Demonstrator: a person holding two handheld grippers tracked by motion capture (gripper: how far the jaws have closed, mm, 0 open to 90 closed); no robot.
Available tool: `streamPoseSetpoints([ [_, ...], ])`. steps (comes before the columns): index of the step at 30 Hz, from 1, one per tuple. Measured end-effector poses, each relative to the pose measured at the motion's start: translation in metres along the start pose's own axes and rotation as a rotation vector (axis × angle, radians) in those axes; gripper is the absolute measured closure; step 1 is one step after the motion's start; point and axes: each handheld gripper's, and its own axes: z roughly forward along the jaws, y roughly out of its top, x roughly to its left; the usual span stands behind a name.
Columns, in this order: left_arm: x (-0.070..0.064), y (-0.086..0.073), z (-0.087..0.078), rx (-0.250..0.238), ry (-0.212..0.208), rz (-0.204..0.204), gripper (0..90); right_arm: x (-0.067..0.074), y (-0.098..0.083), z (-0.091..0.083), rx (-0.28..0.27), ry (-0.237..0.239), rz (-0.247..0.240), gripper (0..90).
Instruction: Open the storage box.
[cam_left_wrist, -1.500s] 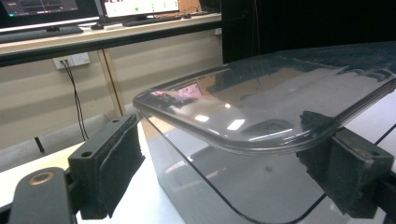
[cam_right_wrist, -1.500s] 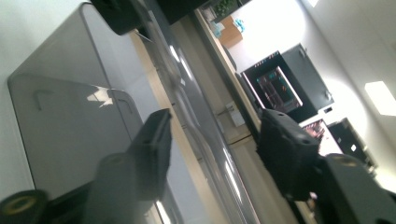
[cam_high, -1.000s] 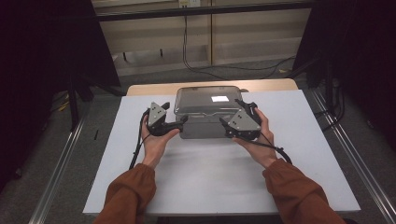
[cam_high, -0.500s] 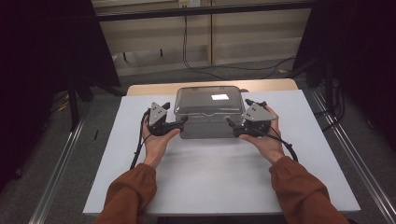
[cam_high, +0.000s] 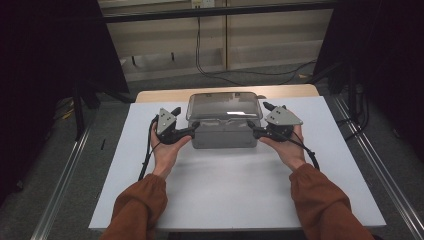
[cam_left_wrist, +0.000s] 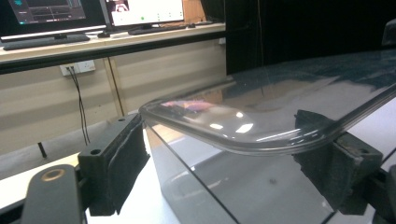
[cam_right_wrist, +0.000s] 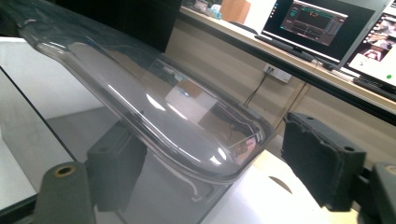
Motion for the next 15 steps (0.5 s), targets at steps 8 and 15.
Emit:
streamPoseSetpoints([
  [8, 0.006, 0.01, 0.003, -0.02, 0.0, 0.029, 21.5, -0.007, 0.005, -0.001, -0.034, 0.008, 0.012, 31.3],
  [15, 0.01, 0.015, 0.006, -0.036, 0.007, 0.041, 29.4, -0.011, 0.009, 0.0, -0.054, 0.037, 0.027, 36.8],
])
